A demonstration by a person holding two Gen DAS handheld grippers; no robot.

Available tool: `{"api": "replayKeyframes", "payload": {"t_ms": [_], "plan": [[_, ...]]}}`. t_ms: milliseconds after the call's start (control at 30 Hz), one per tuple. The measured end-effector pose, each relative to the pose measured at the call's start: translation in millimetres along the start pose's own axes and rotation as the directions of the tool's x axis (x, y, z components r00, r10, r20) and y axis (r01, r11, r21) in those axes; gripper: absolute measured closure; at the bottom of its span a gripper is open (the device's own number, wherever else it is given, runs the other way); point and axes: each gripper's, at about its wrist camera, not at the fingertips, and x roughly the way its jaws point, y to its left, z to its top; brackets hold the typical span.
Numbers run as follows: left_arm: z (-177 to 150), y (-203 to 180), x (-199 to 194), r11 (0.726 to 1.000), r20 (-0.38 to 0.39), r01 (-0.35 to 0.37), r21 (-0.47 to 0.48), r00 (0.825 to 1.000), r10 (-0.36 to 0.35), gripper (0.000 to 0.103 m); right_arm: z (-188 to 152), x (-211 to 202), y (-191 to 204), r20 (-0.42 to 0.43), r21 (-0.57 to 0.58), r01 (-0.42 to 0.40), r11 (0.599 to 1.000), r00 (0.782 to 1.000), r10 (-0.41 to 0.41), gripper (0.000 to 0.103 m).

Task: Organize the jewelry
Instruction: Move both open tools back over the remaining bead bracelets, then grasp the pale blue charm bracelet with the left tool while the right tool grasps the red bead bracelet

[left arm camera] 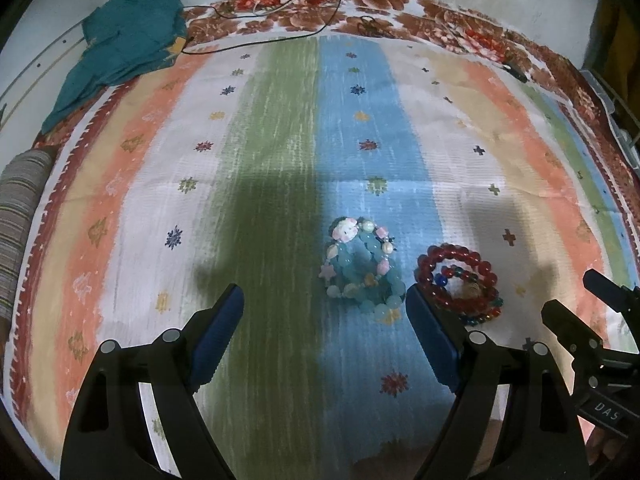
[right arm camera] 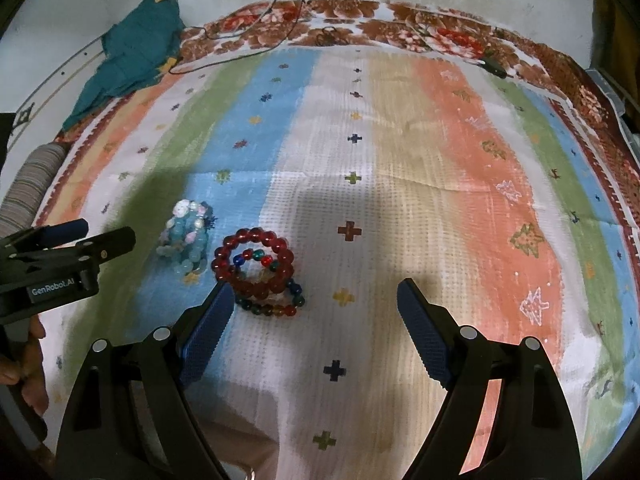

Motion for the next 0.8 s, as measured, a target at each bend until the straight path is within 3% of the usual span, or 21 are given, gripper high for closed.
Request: {"api": "replayKeyframes", "payload": {"t_ms": [233,800], "plan": [[9,4,15,0.999,-0.021,0.031,-0.027,0.999,-0.031,0.026,6,12,-1,-0.01,-0.001,0.007,1.0,1.0,-0.007,0.019],[20,10,40,1.0,-0.053,0.015,-0.013,0.998,-0.016,0.026,15,46,3,-0.053,-0.007,-0.044,0.999,0.998,0.043,0.02]]}}
